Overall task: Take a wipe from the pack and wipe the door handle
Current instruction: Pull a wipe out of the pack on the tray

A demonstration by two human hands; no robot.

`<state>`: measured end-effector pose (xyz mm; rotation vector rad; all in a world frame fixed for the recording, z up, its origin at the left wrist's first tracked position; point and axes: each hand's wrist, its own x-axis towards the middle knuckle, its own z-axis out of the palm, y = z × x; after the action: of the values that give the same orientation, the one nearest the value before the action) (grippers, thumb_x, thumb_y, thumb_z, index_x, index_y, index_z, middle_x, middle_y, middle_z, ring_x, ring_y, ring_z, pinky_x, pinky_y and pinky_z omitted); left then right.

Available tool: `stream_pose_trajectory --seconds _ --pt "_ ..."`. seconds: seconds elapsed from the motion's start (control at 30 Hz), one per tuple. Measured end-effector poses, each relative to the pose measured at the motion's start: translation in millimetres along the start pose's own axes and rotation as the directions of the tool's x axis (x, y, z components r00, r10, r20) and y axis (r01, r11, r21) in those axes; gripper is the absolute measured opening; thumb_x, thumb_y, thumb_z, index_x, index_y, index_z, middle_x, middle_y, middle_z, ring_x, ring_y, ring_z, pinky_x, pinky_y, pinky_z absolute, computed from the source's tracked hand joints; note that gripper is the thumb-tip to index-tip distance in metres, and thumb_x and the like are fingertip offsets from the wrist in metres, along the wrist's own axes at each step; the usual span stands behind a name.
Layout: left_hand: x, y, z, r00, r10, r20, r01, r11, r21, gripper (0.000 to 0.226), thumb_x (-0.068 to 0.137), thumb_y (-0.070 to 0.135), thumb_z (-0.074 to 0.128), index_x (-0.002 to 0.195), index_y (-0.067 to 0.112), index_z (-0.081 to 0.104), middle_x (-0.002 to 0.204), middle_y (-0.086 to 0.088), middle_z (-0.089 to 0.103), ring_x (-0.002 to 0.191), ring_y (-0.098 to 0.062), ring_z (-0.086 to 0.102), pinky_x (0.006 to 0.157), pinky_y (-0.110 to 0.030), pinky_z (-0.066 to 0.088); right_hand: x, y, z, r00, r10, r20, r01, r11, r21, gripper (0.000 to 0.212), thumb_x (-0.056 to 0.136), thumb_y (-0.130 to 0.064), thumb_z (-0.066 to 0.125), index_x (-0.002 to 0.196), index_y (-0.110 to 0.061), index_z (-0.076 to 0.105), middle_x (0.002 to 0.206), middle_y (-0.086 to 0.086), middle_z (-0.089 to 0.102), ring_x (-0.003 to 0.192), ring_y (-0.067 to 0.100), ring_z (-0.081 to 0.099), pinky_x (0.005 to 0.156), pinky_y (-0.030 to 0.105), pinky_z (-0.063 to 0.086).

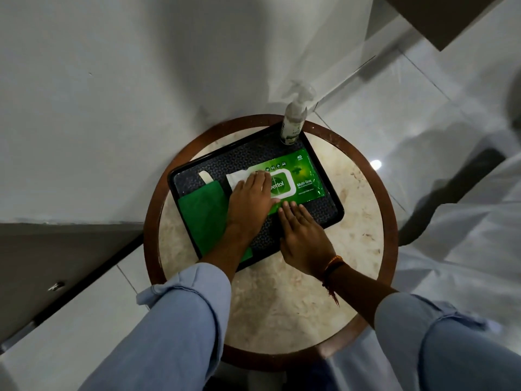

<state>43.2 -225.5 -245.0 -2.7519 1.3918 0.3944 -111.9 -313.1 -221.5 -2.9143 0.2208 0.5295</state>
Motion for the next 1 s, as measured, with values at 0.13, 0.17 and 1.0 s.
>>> stream_pose_trajectory --seconds 0.13,0.17,1.0 --pt "-2.4 -4.2 3.9 0.998 0.055 -0.042 -0.055 0.998 0.008 0.066 0.109 0.049 0.037 0.154 0.000 0.041 0.155 -0.020 0.052 0.145 -0.034 0.050 0.113 -0.047 0.050 2.1 -1.6 0.1 1.000 0.004 -0.002 -0.004 1.000 0.003 0.064 0.104 -0.028 0.044 0.154 0.011 0.038 0.160 0.033 0.040 0.153 0.046 0.038 0.129 0.055 0.031" --pt "-2.6 -5.4 2.1 0.995 0.059 -0.077 -0.059 0.998 0.000 0.064 0.109 0.048 0.036 0.150 0.000 0.048 0.148 -0.020 0.059 0.138 -0.033 0.057 0.109 -0.046 0.053 2.8 -1.7 0.1 1.000 0.002 0.002 -0.002 1.000 -0.005 0.064 0.105 -0.028 0.043 0.155 0.011 0.038 0.161 0.033 0.039 0.153 0.046 0.037 0.129 0.055 0.030" --pt "2.5 -1.8 -9.3 0.983 -0.051 -0.175 0.024 0.988 -0.153 0.017 0.101 0.026 0.066 0.116 0.020 0.071 0.156 -0.014 0.044 0.121 -0.035 0.060 0.071 -0.044 0.061 3.7 1.0 4.8 1.000 -0.017 -0.015 0.017 1.000 -0.022 0.068 0.104 -0.033 0.041 0.157 0.009 0.033 0.164 0.032 0.035 0.155 0.045 0.033 0.132 0.054 0.024"
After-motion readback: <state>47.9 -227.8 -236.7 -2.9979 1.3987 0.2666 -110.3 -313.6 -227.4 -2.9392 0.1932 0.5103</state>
